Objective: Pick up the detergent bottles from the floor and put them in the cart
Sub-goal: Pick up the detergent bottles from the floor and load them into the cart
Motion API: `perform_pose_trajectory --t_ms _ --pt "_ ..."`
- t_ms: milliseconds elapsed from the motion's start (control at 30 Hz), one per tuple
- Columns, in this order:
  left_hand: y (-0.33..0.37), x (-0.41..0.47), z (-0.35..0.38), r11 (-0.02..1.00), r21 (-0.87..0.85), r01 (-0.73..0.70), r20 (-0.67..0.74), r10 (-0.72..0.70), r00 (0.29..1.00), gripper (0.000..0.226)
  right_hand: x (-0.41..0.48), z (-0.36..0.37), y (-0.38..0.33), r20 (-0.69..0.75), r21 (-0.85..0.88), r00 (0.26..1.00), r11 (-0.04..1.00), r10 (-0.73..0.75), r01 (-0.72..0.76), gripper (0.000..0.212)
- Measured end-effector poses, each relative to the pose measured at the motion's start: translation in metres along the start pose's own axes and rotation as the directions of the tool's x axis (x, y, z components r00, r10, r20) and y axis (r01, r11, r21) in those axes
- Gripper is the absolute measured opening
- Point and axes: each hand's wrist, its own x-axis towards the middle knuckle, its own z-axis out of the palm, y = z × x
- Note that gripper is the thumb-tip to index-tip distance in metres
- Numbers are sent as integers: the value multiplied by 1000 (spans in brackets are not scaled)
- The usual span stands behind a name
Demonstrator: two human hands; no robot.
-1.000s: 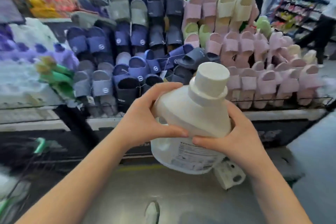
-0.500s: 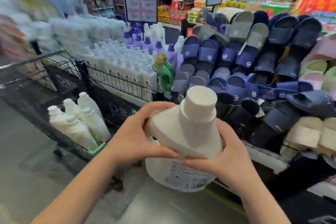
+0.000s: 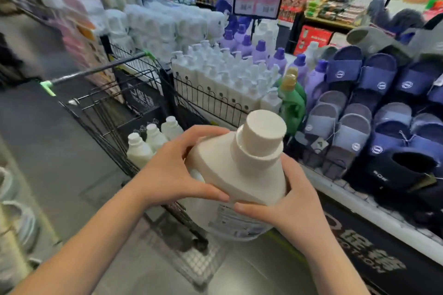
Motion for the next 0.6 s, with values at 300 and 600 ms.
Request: perform_pose_trajectory --t_ms 300,600 --pt "-66 28 -96 996 65 63 -47 -60 997 95 83 93 -6 62 89 998 995 26 -32 95" --pt "-134 67 -167 982 123 140 -64 -133 989 93 172 172 16 99 85 993 993 67 -76 98"
